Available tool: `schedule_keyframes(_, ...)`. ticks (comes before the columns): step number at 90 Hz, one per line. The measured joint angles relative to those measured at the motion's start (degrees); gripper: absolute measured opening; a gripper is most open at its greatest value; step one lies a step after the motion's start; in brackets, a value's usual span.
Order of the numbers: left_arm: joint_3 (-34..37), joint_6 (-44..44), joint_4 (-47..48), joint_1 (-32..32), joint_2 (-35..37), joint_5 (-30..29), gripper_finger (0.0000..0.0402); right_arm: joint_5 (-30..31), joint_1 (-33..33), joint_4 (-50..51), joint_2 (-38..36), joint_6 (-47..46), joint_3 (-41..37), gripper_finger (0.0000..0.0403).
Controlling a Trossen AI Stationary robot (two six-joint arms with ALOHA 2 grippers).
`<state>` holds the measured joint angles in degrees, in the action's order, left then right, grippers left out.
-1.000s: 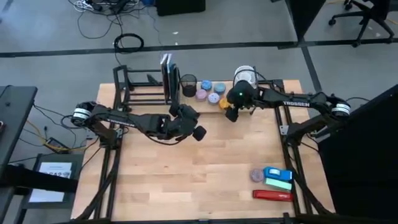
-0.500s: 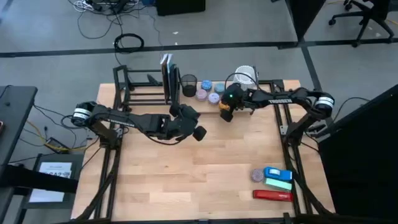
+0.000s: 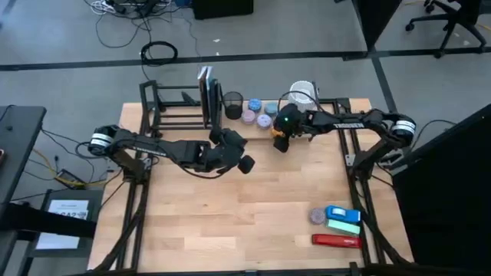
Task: Stock shelves
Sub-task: Remove the yellow scented candle from the shelf
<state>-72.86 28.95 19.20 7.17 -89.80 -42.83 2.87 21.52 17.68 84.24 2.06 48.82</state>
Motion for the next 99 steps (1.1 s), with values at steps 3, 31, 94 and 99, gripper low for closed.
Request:
schedule_keyframes(3, 0.0, 0.0, 0.0, 0.1, 0.0, 0.0, 0.0, -1.1, -1.8, 2.1, -1.6, 0.1, 0.0, 0.0261)
schedule_keyframes(31, 0.0, 0.0, -0.2, 2.0, 0.0, 3.8, 0.0, -2.7, -29.6, 9.4, -13.0, -9.5, -5.6, 0.0261)
schedule_keyframes(94, 0.0, 1.3, -0.6, 4.2, 0.0, 5.6, 0.0, -1.9, -65.3, -5.7, 7.4, -28.0, -6.6, 0.0261)
schedule_keyframes(99, 0.0, 1.4, -0.6, 4.2, 0.0, 5.6, 0.0, -2.0, -65.6, -7.4, 8.9, -27.2, -6.2, 0.0262)
